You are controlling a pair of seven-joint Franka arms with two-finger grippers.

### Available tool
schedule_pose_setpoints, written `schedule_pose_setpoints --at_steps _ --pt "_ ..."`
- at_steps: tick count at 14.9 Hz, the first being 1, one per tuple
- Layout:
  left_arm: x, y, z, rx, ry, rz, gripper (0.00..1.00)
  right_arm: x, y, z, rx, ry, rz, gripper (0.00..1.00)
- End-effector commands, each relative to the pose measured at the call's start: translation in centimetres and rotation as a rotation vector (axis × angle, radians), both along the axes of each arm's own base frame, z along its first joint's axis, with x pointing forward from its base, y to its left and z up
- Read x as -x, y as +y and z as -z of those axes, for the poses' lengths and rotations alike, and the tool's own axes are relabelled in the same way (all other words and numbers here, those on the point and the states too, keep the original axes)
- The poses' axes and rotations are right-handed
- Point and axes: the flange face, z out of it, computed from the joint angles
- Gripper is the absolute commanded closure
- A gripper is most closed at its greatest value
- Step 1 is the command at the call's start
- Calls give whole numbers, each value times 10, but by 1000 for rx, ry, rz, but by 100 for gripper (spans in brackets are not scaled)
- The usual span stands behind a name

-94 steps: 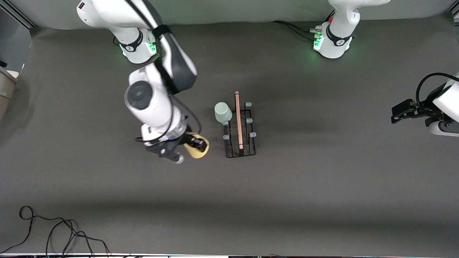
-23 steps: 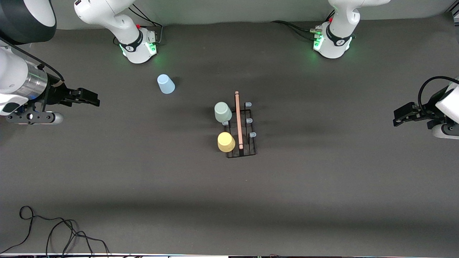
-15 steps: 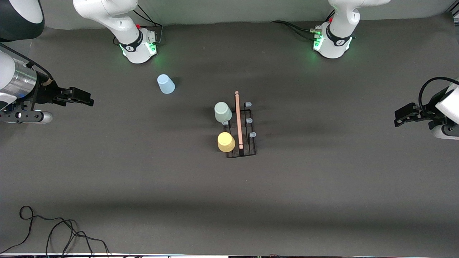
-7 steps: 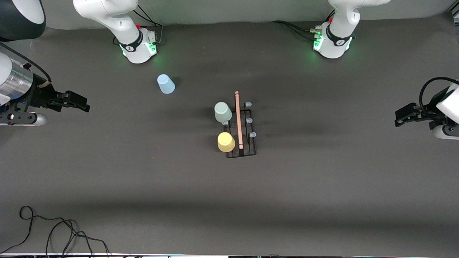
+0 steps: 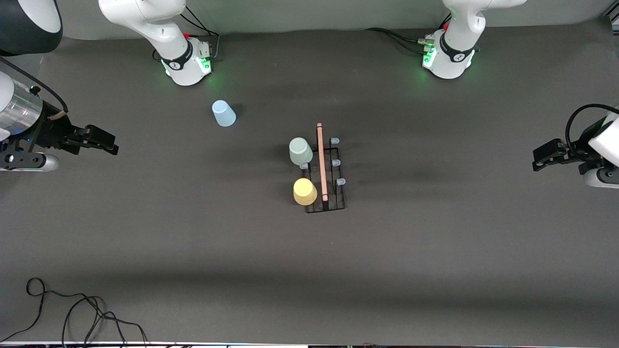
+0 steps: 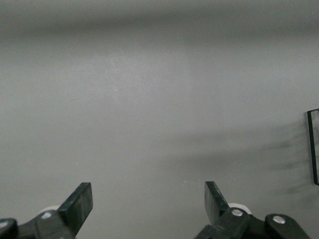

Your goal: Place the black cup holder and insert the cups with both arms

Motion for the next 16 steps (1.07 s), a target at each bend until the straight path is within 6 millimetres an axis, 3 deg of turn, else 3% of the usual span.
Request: schedule_pose_setpoints --at_steps 1,7,16 --pt "0 2 -2 -14 -12 8 0 6 2 -6 17 -7 -23 0" --pt "0 1 -1 -13 -11 4 0 7 4 -3 21 9 -28 0" --pt "0 0 -2 -13 -12 4 0 6 -17 -6 19 4 7 0"
